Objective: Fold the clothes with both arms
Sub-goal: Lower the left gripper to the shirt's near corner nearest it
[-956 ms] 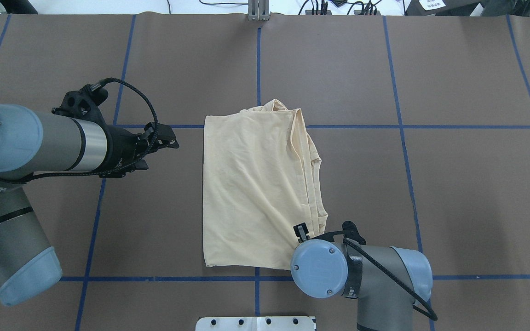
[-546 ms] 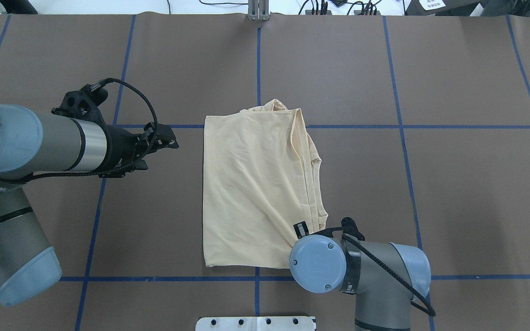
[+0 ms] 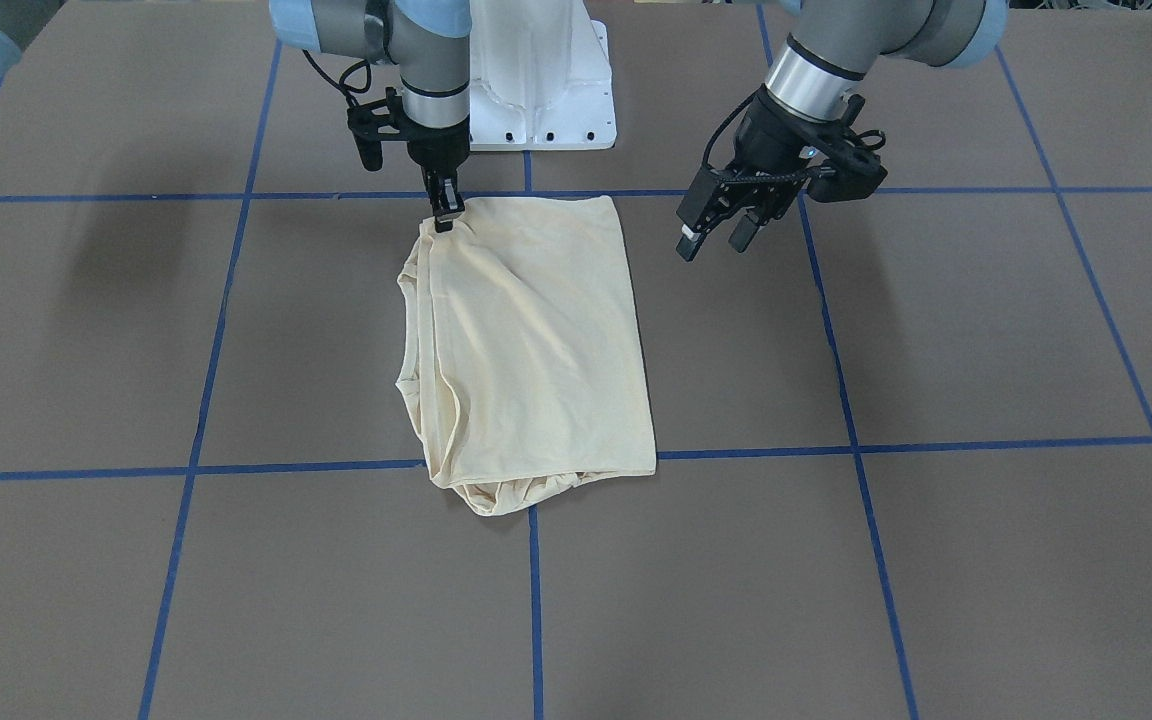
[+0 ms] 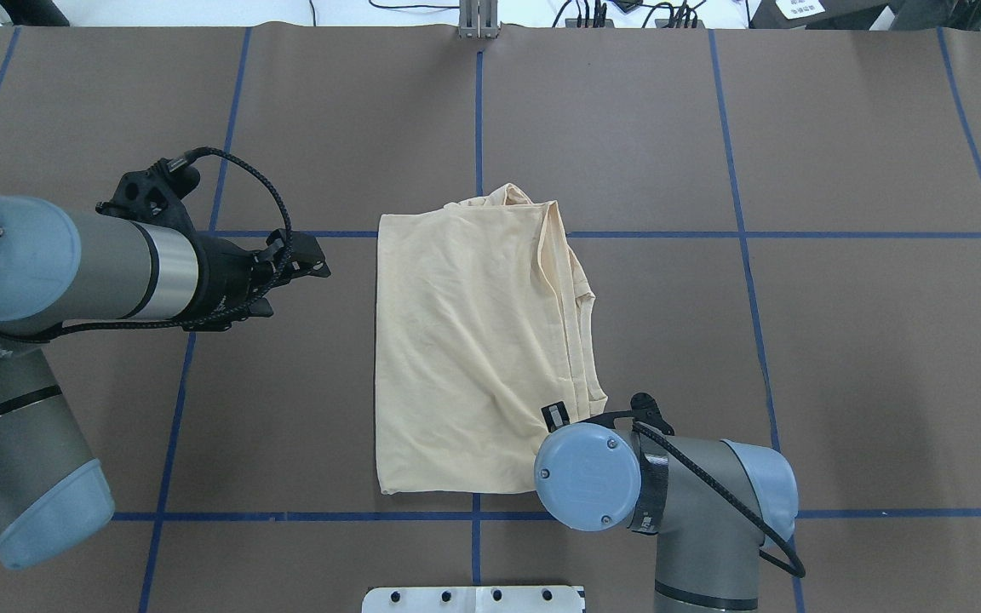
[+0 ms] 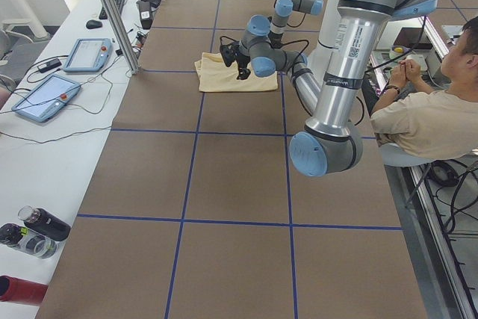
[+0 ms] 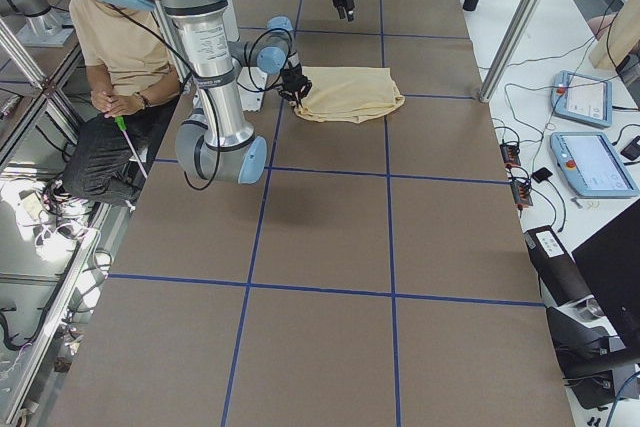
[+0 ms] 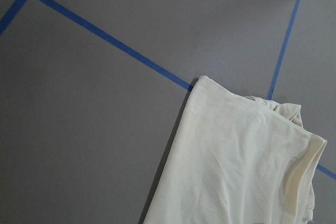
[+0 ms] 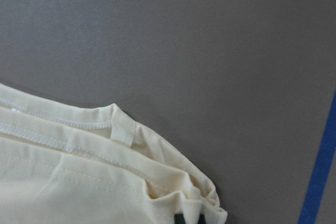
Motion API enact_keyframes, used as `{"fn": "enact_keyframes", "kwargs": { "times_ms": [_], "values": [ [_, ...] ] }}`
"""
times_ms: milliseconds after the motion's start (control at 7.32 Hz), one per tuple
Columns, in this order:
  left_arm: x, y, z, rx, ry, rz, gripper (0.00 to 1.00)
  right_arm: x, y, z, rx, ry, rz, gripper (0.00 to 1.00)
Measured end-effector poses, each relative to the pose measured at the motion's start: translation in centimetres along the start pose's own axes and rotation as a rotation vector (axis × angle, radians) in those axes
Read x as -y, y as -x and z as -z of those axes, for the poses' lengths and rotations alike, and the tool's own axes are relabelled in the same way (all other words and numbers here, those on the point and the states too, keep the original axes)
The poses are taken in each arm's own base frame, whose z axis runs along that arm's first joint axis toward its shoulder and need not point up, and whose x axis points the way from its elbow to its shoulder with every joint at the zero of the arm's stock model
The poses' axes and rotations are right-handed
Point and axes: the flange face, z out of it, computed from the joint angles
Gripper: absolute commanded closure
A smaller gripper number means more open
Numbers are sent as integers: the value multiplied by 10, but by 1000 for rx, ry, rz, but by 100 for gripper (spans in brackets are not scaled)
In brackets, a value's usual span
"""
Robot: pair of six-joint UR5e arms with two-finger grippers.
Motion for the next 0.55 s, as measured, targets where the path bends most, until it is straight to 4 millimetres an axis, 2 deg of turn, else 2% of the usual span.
{"fn": "enact_keyframes", "kwargs": {
  "times_ms": [273,546],
  "values": [
    [-23,2,-14,2,-26,39,12,1,2,7,1,10,-3,100],
    [-67,3,-30,-4,-23,125,12,1,0,6,-6,8,1,100]
  ]
}}
